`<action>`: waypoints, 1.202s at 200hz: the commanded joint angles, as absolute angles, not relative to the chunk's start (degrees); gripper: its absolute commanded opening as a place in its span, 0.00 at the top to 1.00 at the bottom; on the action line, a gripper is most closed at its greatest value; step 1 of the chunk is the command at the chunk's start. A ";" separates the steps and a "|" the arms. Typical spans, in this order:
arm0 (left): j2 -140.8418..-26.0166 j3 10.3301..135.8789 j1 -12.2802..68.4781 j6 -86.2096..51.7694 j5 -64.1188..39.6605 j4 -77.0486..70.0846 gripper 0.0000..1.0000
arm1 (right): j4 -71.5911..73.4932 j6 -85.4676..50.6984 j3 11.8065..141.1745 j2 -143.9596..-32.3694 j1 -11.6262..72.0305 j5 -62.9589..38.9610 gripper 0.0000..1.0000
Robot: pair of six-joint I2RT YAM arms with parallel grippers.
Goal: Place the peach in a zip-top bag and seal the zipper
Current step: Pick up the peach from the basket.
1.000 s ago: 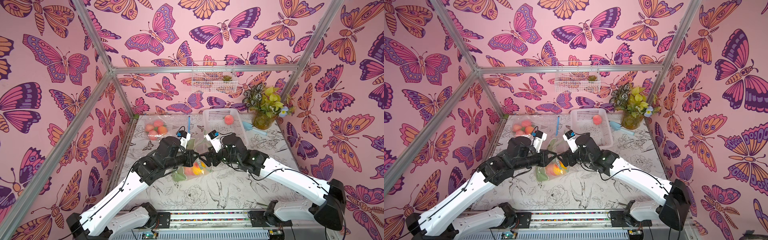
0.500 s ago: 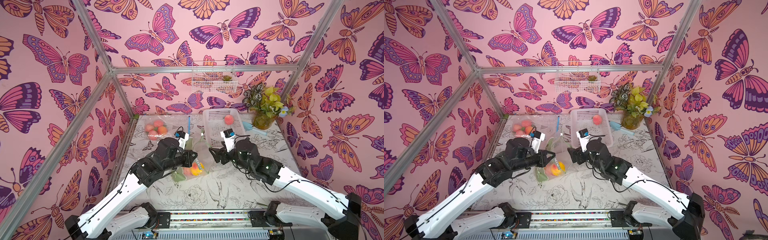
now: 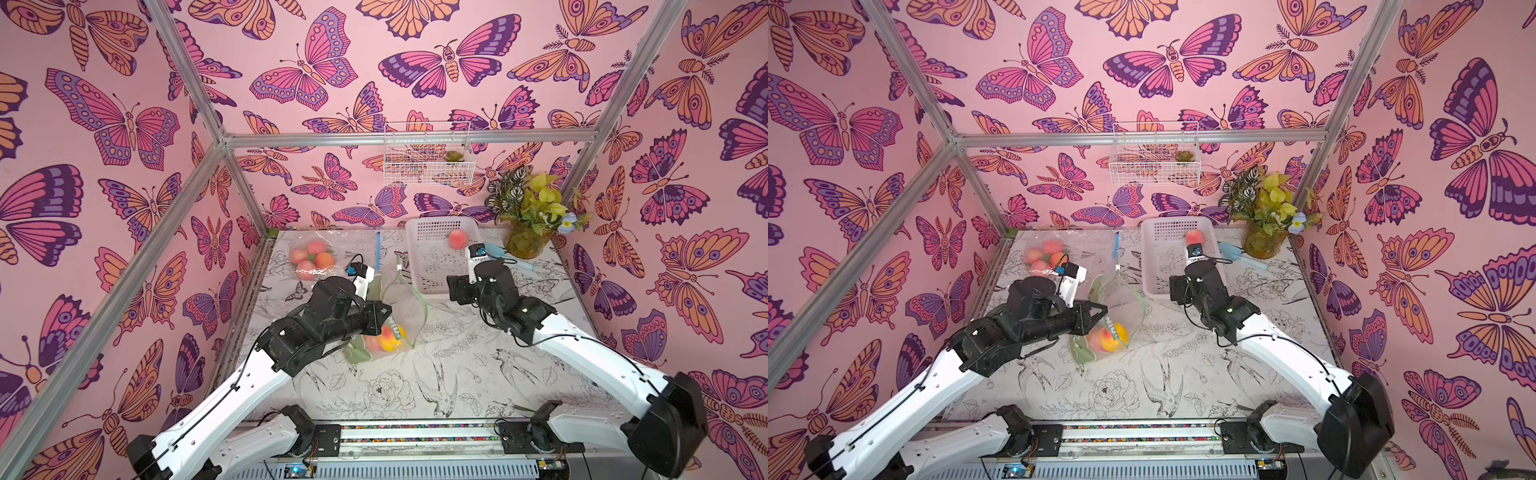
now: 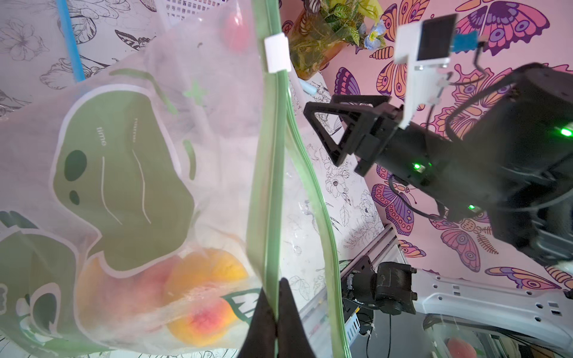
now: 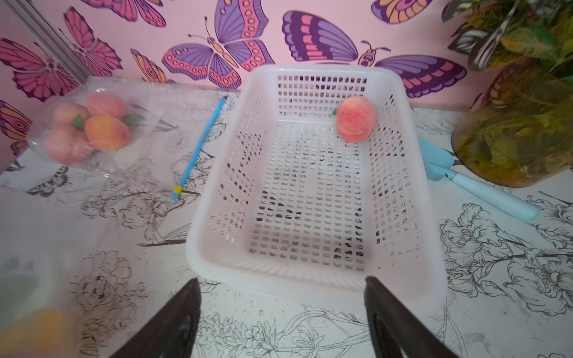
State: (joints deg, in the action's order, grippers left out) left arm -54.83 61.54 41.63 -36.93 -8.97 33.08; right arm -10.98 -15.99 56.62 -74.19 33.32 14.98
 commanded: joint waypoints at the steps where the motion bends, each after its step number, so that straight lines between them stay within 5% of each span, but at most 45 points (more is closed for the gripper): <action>1: -53.62 60.73 41.31 -36.30 -7.90 34.18 1.00 | -11.59 -13.05 62.44 -79.87 29.66 9.39 0.18; 133: -52.56 60.69 41.23 -36.22 -6.59 36.39 1.00 | -24.27 -8.30 98.58 -117.94 18.19 5.87 0.22; 240: -52.28 60.55 41.24 -36.15 -5.67 37.33 1.00 | -32.91 -7.82 122.88 -138.12 17.09 16.77 0.15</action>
